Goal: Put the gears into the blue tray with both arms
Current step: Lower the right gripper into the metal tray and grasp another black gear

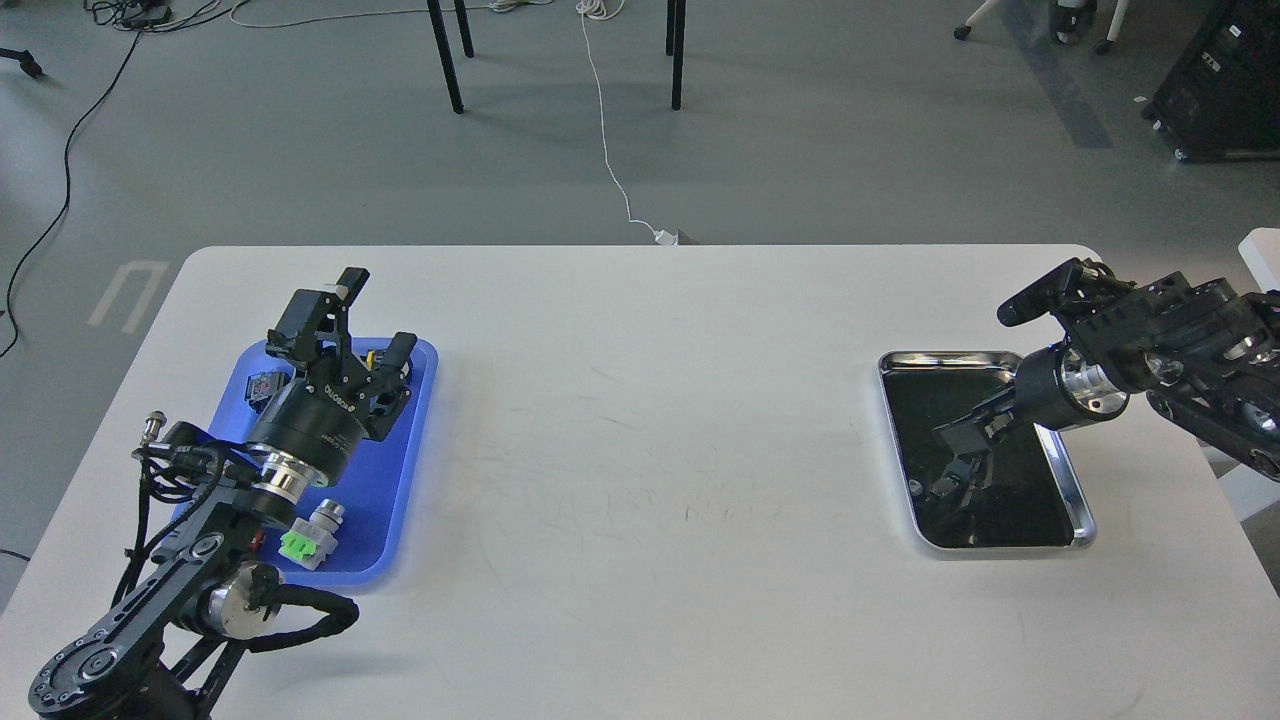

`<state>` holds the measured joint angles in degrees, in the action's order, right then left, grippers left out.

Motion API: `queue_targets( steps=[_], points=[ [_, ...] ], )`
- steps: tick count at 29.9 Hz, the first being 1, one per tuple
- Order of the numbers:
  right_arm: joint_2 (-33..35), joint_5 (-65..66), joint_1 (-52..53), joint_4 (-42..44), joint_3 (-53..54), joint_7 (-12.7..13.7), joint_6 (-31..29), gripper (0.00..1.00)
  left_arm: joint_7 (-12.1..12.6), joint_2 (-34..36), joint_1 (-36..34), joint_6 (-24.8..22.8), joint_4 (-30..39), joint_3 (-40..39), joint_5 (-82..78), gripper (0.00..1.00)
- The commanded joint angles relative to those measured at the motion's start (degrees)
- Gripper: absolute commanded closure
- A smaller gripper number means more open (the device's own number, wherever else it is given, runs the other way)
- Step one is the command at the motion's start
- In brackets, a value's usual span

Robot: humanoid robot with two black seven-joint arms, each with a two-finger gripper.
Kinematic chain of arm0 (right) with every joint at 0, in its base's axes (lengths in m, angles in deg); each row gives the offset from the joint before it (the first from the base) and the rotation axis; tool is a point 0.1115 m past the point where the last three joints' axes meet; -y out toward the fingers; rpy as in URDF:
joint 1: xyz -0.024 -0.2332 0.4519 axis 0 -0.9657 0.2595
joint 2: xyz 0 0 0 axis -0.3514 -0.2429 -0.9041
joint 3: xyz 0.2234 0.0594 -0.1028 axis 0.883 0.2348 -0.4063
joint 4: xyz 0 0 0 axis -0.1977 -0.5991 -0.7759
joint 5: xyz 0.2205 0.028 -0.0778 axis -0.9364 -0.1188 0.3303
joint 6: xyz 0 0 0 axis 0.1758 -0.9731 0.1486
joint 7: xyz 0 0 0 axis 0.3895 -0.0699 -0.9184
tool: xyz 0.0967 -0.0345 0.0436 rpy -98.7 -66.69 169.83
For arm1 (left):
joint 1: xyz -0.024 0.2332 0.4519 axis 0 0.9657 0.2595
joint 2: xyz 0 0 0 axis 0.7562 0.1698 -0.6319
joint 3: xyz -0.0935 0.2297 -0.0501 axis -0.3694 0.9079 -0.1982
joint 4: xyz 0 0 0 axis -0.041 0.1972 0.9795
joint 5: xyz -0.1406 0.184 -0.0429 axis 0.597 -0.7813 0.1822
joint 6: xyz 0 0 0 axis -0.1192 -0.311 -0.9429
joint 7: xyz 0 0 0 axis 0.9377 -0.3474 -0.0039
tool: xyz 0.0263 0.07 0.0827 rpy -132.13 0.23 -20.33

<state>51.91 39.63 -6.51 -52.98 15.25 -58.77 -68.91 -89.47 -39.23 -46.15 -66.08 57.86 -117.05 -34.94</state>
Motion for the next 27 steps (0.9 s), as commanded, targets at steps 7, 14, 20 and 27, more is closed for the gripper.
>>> queue_targets(
  steps=[7,14,20,27],
  points=[
    [-1.13,0.00,-0.60,1.83,-0.55,0.01,0.91,0.38,0.00,-0.04,0.01,0.00,0.00,-0.02,0.00,0.02],
    [-1.22,0.00,-0.69,1.74,-0.55,0.01,2.23,0.50,0.00,0.05,0.01,0.00,-0.08,-0.02,0.00,0.02],
    [-1.40,0.00,-1.13,1.83,-0.63,0.01,2.32,0.50,0.00,0.05,0.01,0.00,-0.08,-0.02,0.00,0.02],
    [-1.40,0.00,-1.74,2.36,-0.63,0.01,2.40,0.54,0.09,-0.04,-0.08,0.00,-0.08,-0.02,0.00,0.02]
  ],
)
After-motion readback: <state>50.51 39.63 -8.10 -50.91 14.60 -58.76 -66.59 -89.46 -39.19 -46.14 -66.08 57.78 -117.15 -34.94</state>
